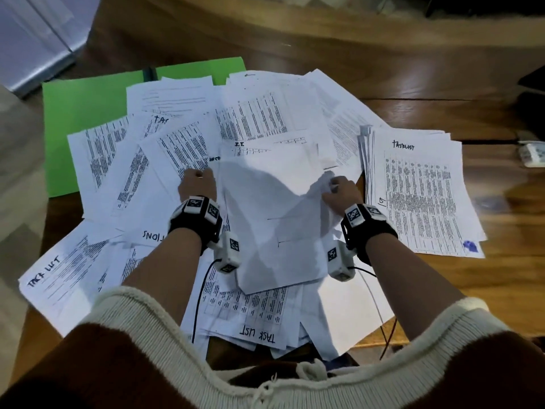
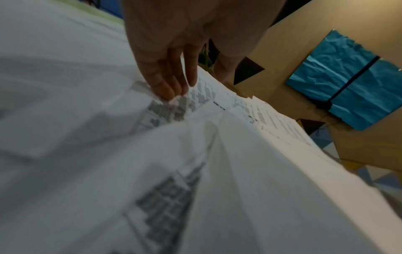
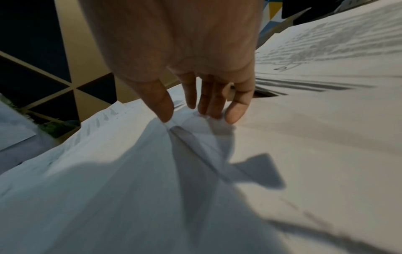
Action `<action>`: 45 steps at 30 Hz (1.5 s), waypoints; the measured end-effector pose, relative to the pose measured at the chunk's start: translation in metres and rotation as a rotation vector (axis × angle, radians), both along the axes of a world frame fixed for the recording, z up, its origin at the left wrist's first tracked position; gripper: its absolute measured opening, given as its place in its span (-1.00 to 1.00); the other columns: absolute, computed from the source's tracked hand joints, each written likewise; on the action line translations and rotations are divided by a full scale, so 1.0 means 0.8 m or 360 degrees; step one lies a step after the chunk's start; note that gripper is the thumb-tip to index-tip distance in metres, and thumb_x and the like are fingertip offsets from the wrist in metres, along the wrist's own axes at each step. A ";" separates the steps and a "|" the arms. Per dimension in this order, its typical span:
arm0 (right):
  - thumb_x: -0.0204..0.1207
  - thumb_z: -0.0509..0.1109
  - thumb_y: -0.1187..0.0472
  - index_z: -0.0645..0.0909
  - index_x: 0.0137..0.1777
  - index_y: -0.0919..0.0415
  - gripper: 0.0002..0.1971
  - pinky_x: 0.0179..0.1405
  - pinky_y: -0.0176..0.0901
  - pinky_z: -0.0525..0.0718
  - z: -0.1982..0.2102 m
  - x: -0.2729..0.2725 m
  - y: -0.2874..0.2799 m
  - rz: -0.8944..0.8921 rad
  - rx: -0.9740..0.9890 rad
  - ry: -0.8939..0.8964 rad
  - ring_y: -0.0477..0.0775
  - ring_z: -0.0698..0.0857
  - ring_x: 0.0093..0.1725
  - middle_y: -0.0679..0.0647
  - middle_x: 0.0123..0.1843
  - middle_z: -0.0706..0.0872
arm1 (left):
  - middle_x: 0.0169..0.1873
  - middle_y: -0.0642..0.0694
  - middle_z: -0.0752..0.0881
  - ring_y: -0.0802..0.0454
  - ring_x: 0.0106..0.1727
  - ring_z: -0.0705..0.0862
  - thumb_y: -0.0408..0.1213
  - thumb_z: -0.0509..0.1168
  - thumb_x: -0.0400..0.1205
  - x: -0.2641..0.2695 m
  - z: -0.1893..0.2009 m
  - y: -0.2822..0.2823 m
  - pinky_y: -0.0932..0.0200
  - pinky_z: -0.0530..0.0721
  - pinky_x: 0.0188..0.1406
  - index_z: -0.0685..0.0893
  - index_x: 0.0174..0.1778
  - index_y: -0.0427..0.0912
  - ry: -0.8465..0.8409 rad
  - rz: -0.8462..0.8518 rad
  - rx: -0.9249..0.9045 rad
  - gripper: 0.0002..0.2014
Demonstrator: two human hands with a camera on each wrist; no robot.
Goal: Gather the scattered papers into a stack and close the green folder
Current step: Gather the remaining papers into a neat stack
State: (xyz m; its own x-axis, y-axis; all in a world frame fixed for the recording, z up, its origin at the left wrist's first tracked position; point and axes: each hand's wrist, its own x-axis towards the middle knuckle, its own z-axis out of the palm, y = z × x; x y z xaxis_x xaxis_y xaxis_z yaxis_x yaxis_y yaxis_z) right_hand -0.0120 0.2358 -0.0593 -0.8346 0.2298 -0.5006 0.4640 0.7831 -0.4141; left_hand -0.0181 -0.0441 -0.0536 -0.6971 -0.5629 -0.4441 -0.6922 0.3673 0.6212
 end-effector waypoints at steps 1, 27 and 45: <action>0.53 0.35 0.13 0.41 0.45 0.28 -0.49 0.23 0.00 0.63 0.002 -0.002 0.002 -0.0068 0.0015 0.0016 0.29 0.62 0.28 0.30 0.36 0.57 | 0.26 -0.28 0.62 -0.24 0.28 0.59 -0.09 0.21 0.63 0.001 -0.002 -0.005 -0.01 0.54 0.25 0.56 0.26 -0.26 0.0008 0.0064 -0.0038 -0.62; 0.45 0.21 0.44 0.60 0.30 0.33 -0.59 0.09 -0.04 0.61 0.079 0.015 -0.017 -0.0007 -0.0079 0.0183 0.33 0.64 0.23 0.33 0.23 0.67 | 0.39 -0.25 0.45 -0.23 0.39 0.48 -0.10 0.44 0.43 0.035 -0.020 0.022 -0.07 0.46 0.42 0.51 0.36 -0.16 -0.0277 -0.0699 -0.0299 -0.42; 0.45 0.20 0.42 0.66 0.07 0.34 -0.73 -0.30 -0.29 0.52 0.147 0.025 0.051 -0.0297 -0.0293 0.0514 0.20 0.63 -0.02 0.30 -0.07 0.67 | 0.29 -0.17 0.60 -0.17 0.19 0.60 0.43 0.51 -0.06 0.055 0.064 0.029 -0.12 0.54 0.21 0.59 0.35 -0.10 -0.0110 -0.0642 0.1148 0.08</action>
State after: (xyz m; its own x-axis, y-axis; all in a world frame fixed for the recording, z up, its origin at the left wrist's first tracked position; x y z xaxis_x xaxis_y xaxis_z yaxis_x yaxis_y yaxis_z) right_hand 0.0077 0.2763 0.0584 -0.9080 0.3233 -0.2666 0.4143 0.5968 -0.6872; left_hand 0.0262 -0.0209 -0.0028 -0.7425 0.1639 -0.6495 -0.6378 0.1233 0.7603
